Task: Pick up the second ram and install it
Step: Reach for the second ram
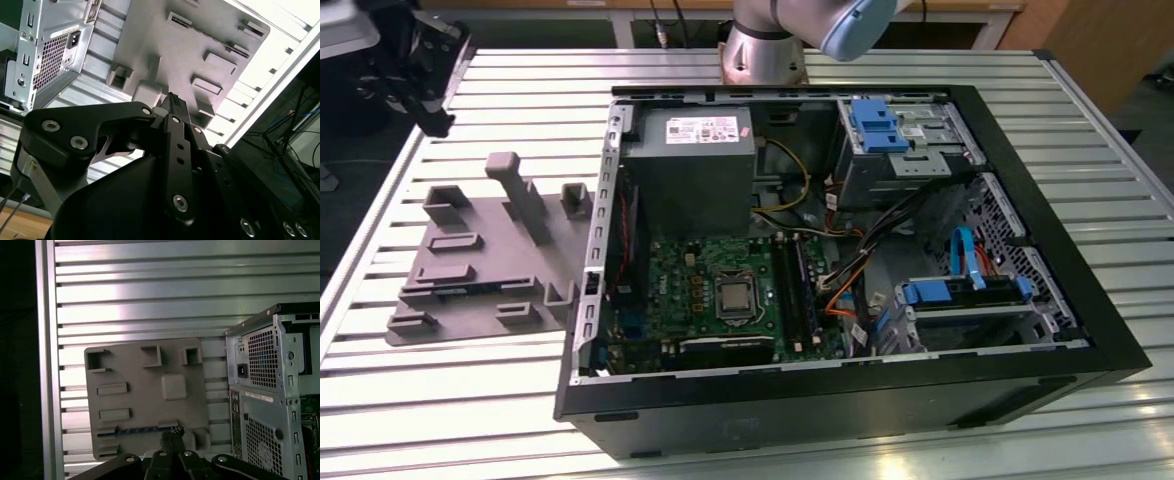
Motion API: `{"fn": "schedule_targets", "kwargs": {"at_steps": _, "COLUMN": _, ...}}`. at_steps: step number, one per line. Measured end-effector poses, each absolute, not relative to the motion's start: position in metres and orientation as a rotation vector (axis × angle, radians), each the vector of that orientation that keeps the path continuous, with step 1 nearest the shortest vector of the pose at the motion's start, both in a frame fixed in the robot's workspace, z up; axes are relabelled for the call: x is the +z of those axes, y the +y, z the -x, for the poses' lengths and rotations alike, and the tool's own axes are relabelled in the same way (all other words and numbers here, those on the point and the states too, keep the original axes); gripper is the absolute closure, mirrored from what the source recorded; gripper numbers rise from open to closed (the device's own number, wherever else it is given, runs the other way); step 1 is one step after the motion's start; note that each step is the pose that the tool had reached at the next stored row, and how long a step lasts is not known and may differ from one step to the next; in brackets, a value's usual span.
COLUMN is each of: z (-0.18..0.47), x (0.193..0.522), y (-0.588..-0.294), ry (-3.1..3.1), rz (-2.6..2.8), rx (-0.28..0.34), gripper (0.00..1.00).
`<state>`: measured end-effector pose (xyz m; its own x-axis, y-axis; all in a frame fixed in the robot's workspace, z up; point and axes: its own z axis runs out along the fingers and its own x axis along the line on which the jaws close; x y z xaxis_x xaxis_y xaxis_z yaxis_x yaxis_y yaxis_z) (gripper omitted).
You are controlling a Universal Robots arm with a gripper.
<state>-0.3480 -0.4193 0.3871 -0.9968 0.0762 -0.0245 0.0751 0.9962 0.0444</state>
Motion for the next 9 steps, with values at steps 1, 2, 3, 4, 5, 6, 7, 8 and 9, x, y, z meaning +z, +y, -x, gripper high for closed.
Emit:
{"fn": "schedule_targets", "kwargs": {"at_steps": 1, "z": 0.3486, "x": 0.387, "y": -0.4195, "ry": 3.112, "rz": -0.118, "rx": 0.068, "gripper": 0.89}}
{"fn": "schedule_targets", "kwargs": {"at_steps": 2, "z": 0.3492, "x": 0.3869, "y": -0.4198, "ry": 3.113, "rz": -0.118, "rx": 0.068, "gripper": 0.89}}
{"fn": "schedule_targets", "kwargs": {"at_steps": 3, "z": 0.3497, "x": 0.3868, "y": -0.4201, "ry": 3.112, "rz": -0.118, "rx": 0.068, "gripper": 0.89}}
{"fn": "schedule_targets", "kwargs": {"at_steps": 4, "z": 0.3503, "x": 0.3867, "y": -0.4203, "ry": 3.113, "rz": -0.118, "rx": 0.068, "gripper": 0.89}}
{"fn": "schedule_targets", "kwargs": {"at_steps": 5, "z": 0.3509, "x": 0.3866, "y": -0.4206, "ry": 3.112, "rz": -0.118, "rx": 0.068, "gripper": 0.89}}
{"fn": "schedule_targets", "kwargs": {"at_steps": 6, "z": 0.3514, "x": 0.3866, "y": -0.4209, "ry": 3.112, "rz": -0.118, "rx": 0.068, "gripper": 0.89}}
{"fn": "schedule_targets", "kwargs": {"at_steps": 7, "z": 0.352, "x": 0.3865, "y": -0.4212, "ry": 3.112, "rz": -0.118, "rx": 0.068, "gripper": 0.89}}
{"fn": "schedule_targets", "kwargs": {"at_steps": 8, "z": 0.3526, "x": 0.3864, "y": -0.4214, "ry": 3.113, "rz": -0.118, "rx": 0.068, "gripper": 0.89}}
{"fn": "schedule_targets", "kwargs": {"at_steps": 9, "z": 0.3532, "x": 0.3863, "y": -0.4218, "ry": 3.112, "rz": -0.118, "rx": 0.068, "gripper": 0.89}}
